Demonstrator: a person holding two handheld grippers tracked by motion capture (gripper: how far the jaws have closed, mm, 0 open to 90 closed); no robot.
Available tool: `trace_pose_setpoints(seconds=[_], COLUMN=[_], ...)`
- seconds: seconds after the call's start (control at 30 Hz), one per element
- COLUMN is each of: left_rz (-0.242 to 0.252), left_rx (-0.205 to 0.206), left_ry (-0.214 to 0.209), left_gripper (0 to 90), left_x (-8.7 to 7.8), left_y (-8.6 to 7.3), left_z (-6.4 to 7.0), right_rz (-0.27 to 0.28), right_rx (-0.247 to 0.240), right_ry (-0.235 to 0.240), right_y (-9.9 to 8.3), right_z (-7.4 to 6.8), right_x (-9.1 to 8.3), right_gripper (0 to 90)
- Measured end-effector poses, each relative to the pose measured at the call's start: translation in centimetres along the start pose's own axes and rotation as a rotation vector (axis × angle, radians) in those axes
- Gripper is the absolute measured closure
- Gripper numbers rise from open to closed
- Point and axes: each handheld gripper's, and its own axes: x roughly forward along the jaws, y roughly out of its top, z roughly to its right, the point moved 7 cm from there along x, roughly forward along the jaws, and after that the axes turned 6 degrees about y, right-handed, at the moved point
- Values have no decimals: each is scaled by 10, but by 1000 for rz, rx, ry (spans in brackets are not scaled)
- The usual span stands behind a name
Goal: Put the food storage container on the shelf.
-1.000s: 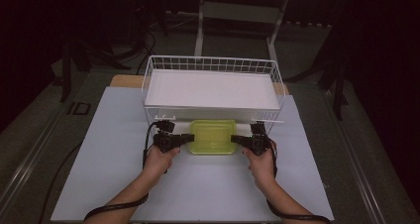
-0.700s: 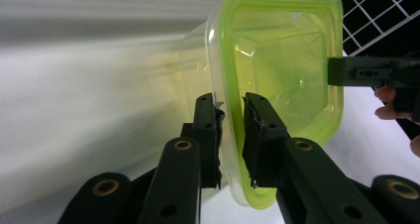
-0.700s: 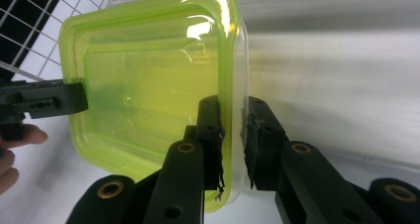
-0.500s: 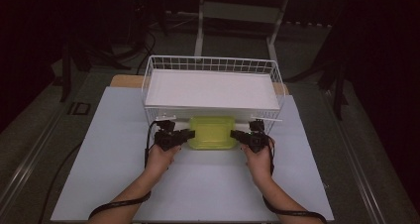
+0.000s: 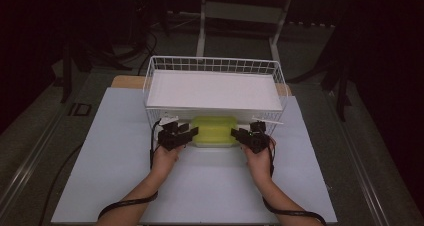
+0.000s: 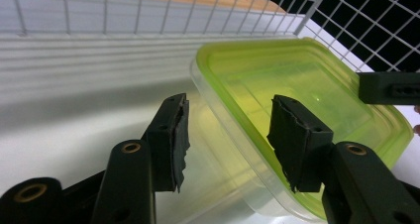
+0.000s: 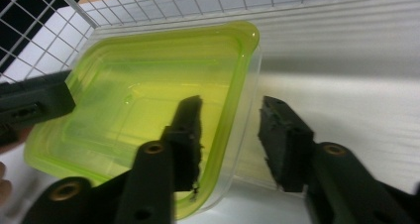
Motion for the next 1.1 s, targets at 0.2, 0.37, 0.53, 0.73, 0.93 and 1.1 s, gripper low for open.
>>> trace_pose_setpoints(seconds=[0.2, 0.37, 0.53, 0.73, 0.93, 1.1], left_rz=[22, 16, 35, 24, -9, -23], left_rx=[-2, 50, 92, 128, 164, 178], left_ry=[-17, -22, -23, -85, -140, -107], left_gripper=[457, 446, 444, 266, 57, 9], left_x=[-14, -34, -57, -85, -100, -113], left_y=[7, 7, 7, -1, -13, -22], left_z=[2, 8, 12, 21, 24, 26], right_rz=[19, 36, 34, 7, -43, -92], right_rx=[-54, -125, -191, -182, -208, -200], right_ry=[-16, 8, 44, 96, 114, 122], right_y=[0, -2, -7, -18, -32, -44], right_z=[-3, -22, -44, -59, -69, -74], right_x=[-9, -21, -33, -40, -40, -37], right_gripper=[514, 524, 518, 582, 707, 898])
